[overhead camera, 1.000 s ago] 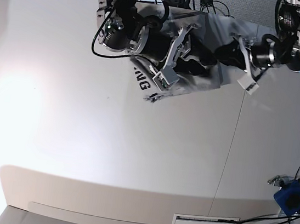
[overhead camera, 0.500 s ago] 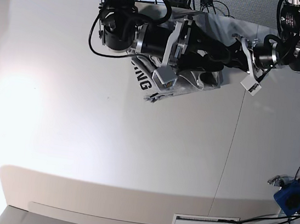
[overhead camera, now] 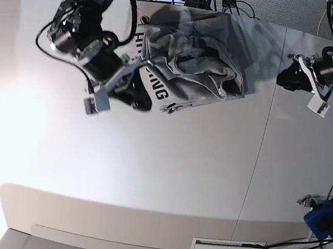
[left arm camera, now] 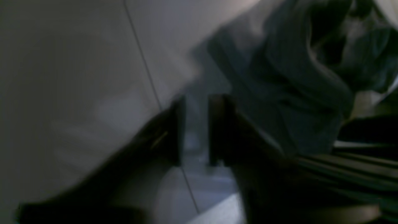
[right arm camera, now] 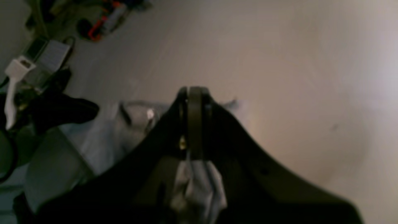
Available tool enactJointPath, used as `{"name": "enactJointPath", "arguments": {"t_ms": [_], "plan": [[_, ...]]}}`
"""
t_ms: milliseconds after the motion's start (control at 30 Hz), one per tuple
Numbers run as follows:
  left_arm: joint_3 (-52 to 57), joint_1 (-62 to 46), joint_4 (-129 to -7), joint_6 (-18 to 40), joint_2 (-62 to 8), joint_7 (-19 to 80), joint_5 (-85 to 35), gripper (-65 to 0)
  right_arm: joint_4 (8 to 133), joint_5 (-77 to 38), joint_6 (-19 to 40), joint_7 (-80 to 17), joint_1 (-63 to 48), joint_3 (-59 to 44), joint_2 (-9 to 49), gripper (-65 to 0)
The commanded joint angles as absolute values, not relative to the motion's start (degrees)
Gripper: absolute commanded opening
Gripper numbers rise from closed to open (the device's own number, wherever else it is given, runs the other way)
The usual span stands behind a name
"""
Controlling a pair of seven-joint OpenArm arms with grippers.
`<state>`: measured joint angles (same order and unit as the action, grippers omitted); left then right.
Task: Fold the T-shirt properly
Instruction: 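Lower the folded bundle with both grippers and press it flat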
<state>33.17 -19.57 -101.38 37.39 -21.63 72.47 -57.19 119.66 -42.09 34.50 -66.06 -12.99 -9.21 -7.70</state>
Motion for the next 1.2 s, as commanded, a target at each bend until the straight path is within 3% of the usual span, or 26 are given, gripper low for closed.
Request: {"name": "enactJointPath", "arguments": {"t_ms": [0,33,300,433,633,967,1167], "plan": [[32.9,-20.4,-102.2,37.6,-22.6,72.7,-58.3,-61.2,120.6,-43.8,35.3,-65.0,-13.6,-8.6,-8.1,-65.0],[32.1,-21.1,-102.1,37.6,-22.6,72.7,-58.3,-65.0,120.6,-43.4,35.6,-64.8,-14.5,-8.0,-8.0,-65.0],[22.2,-23.0,-99.3,37.5,-22.5,72.0,-56.1,-65.0,120.6,-23.7,33.0,-57.6,-15.7,5.2,-7.8,-65.0],[18.3,-23.0,-97.3,37.5,-22.5,71.9,-56.1,-65.0,119.4,-12.2,26.7,-57.3,-15.7,11.8,-7.1,-65.0],[17.4,-22.8,-95.0,37.5,-22.5,70.0,-55.1,-65.0,119.0,-3.9,18.1,-58.8,-15.7,17.9,-2.4,-65.0],[17.4,-22.7,-95.0,37.2,-22.5,69.4,-53.6,-65.0,119.0,-1.7,13.6,-62.3,-15.7,34.8,-1.9,-65.0],[17.4,-22.7,-95.0,37.1,-22.5,69.4,-53.6,-65.0,119.0,-4.8,17.5,-61.8,-15.7,39.1,-1.9,-65.0]]}}
